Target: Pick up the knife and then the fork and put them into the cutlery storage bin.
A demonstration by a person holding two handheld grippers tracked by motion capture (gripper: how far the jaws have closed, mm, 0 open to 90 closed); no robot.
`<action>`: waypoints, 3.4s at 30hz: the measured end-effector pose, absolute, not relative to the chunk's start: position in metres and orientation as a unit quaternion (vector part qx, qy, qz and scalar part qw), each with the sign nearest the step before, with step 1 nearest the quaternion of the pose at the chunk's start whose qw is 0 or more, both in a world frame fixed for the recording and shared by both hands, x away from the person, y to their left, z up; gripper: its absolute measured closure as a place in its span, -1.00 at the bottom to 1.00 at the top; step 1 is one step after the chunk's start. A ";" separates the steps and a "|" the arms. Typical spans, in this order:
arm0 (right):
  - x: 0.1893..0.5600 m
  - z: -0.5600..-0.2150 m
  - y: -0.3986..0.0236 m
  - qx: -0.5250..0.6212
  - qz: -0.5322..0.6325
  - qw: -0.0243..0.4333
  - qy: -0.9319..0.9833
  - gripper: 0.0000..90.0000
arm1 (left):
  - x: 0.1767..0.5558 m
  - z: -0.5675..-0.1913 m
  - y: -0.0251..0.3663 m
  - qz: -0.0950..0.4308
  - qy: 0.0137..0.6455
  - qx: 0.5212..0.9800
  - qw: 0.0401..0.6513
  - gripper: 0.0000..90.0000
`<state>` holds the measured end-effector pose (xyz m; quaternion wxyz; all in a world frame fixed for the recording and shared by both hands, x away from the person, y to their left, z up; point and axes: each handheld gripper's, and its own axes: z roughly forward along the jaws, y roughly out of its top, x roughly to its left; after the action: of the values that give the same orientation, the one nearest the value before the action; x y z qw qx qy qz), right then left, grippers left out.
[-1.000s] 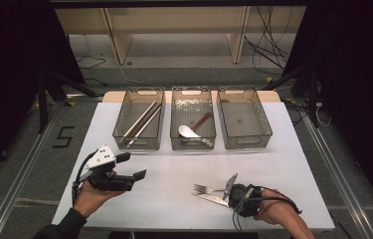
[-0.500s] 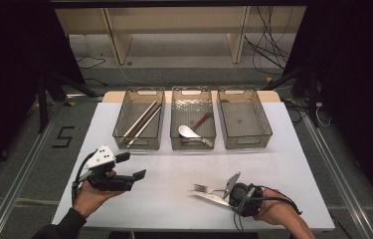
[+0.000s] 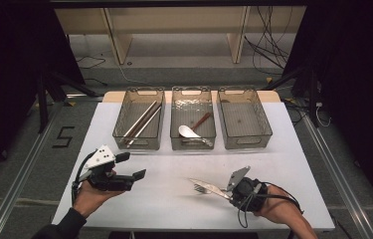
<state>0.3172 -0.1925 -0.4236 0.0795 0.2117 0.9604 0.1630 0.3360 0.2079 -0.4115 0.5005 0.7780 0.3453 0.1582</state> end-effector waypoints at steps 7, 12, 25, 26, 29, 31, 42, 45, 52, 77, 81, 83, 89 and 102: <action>0.329 -0.415 -0.205 0.258 0.218 0.099 0.936 0.79 | 0.336 -0.411 0.208 0.160 0.345 0.777 0.502 -0.64; 0.338 -0.405 -0.217 0.282 0.253 0.106 0.919 0.79 | 0.336 -0.411 0.209 0.161 0.348 0.774 0.505 -0.64; 0.367 -0.388 -0.240 0.337 0.318 0.117 0.879 0.79 | 0.335 -0.411 0.210 0.163 0.351 0.767 0.511 -0.64; 0.369 -0.387 -0.241 0.341 0.323 0.119 0.875 0.79 | 0.335 -0.411 0.210 0.163 0.351 0.767 0.512 -0.64; 0.375 -0.382 -0.243 0.349 0.334 0.122 0.867 0.79 | 0.335 -0.410 0.210 0.165 0.350 0.767 0.512 -0.64; 0.379 -0.379 -0.244 0.356 0.341 0.123 0.861 0.79 | 0.335 -0.410 0.210 0.164 0.351 0.766 0.512 -0.64; 0.415 -0.362 -0.254 0.398 0.373 0.143 0.826 0.79 | 0.334 -0.409 0.211 0.165 0.352 0.764 0.516 -0.64; 0.424 -0.360 -0.256 0.408 0.376 0.147 0.819 0.79 | 0.334 -0.409 0.212 0.156 0.358 0.756 0.526 -0.64; 0.441 -0.354 -0.257 0.425 0.382 0.151 0.807 0.79 | 0.334 -0.408 0.213 0.155 0.359 0.754 0.528 -0.65; 0.494 -0.343 -0.251 0.480 0.384 0.173 0.770 0.79 | 0.333 -0.408 0.214 0.159 0.359 0.754 0.526 -0.65; 0.502 -0.344 -0.253 0.494 0.382 0.178 0.761 0.79 | 0.333 -0.408 0.215 0.160 0.359 0.754 0.526 -0.65; 0.506 -0.346 -0.254 0.500 0.380 0.178 0.757 0.79 | 0.333 -0.408 0.214 0.159 0.359 0.754 0.526 -0.65; 0.514 -0.352 -0.251 0.511 0.374 0.177 0.754 0.79 | 0.334 -0.408 0.215 0.159 0.360 0.754 0.527 -0.65; 0.524 -0.363 -0.247 0.528 0.367 0.175 0.745 0.79 | 0.334 -0.409 0.215 0.158 0.359 0.754 0.527 -0.65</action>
<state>0.5240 -0.2470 -0.3631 0.1747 0.5281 0.7455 0.3673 0.3337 0.2148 -0.4085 0.5268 0.7542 0.3588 0.1581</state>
